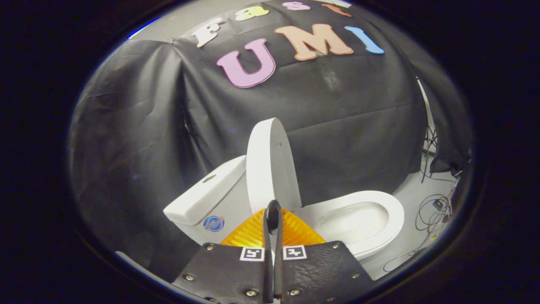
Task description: Open the toilet lid.
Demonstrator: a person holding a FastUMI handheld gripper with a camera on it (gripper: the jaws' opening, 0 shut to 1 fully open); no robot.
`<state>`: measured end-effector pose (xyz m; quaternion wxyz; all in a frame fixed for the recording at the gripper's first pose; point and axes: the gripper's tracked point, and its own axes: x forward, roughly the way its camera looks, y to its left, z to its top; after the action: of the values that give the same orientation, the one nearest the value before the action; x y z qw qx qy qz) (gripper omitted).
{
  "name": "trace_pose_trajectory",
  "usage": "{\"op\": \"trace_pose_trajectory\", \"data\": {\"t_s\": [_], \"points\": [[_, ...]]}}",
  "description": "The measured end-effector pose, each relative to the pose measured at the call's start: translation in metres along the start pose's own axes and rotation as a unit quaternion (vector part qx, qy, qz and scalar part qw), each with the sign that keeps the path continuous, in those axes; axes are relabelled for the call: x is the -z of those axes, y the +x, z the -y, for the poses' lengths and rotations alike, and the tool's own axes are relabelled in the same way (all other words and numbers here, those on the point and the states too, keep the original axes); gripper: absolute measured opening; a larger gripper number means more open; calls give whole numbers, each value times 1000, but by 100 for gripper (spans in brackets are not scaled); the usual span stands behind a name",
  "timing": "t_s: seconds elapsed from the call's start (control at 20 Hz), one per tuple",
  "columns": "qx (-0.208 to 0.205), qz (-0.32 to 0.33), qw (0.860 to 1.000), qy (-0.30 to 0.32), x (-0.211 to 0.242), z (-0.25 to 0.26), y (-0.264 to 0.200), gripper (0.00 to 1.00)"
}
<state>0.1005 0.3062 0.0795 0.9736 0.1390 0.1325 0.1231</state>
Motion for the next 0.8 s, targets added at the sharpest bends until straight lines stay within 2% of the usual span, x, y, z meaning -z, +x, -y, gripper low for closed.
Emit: {"op": "trace_pose_trajectory", "data": {"t_s": [0.4, 0.8], "points": [[-34, -4, 999, 5, 9, -26, 3, 3], [-57, -10, 998, -27, 19, -51, 8, 4]]}}
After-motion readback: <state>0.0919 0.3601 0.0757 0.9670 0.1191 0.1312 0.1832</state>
